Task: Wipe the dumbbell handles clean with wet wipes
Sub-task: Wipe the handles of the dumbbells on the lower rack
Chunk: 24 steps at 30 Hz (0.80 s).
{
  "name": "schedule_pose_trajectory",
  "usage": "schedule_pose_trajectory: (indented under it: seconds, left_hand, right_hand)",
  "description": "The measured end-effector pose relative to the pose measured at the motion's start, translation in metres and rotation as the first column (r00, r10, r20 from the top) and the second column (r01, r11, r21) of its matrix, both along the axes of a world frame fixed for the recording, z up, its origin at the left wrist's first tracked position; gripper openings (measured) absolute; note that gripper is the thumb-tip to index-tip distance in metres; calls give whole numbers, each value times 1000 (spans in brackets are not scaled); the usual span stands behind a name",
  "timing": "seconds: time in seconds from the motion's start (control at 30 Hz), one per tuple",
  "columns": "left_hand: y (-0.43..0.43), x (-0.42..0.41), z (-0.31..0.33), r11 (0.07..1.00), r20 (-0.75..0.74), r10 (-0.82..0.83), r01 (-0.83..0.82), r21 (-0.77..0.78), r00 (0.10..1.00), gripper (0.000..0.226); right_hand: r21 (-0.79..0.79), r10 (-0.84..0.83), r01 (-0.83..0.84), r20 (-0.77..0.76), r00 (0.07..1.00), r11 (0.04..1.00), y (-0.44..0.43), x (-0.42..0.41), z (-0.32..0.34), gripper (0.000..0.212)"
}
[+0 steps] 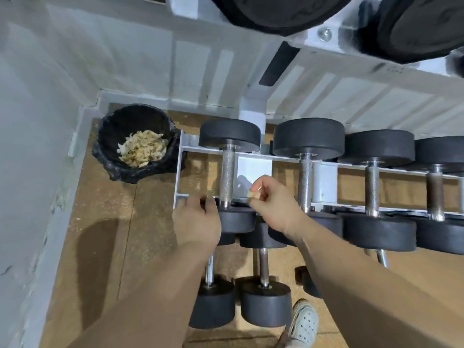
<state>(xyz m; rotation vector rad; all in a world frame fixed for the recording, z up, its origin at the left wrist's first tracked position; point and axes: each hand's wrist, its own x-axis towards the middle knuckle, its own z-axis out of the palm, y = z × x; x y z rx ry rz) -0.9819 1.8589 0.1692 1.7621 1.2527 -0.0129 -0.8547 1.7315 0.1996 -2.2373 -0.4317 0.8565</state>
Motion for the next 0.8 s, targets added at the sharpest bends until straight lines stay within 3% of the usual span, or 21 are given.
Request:
schedule_pose_trajectory:
  seconds: [0.1, 0.27, 0.43, 0.53, 0.7, 0.8]
  left_hand:
    - [-4, 15, -26, 973, 14, 210, -208, -100, 978, 28]
    - [-9, 16, -43, 951, 156, 311, -307, -45, 938, 44]
    - [-8, 17, -46, 947, 203, 320, -314, -65, 925, 46]
    - [-8, 16, -46, 951, 202, 310, -304, -61, 929, 46]
    - [-9, 16, -43, 952, 206, 307, -299, -70, 929, 44]
    - [-9, 16, -45, 952, 198, 305, -297, -68, 932, 41]
  right_hand:
    - [37, 5, -6, 23, 1000, 999, 13, 4, -22, 20]
    - [113, -64, 49, 135, 989, 992, 47, 19, -51, 12]
    - [182, -69, 9, 327, 943, 983, 74, 29, -63, 10]
    - [158, -9, -34, 266, 964, 987, 66, 24, -63, 18]
    - [123, 302, -332, 209, 930, 935, 44, 18, -56, 31]
    - [102, 227, -271, 315, 922, 957, 64, 32, -58, 27]
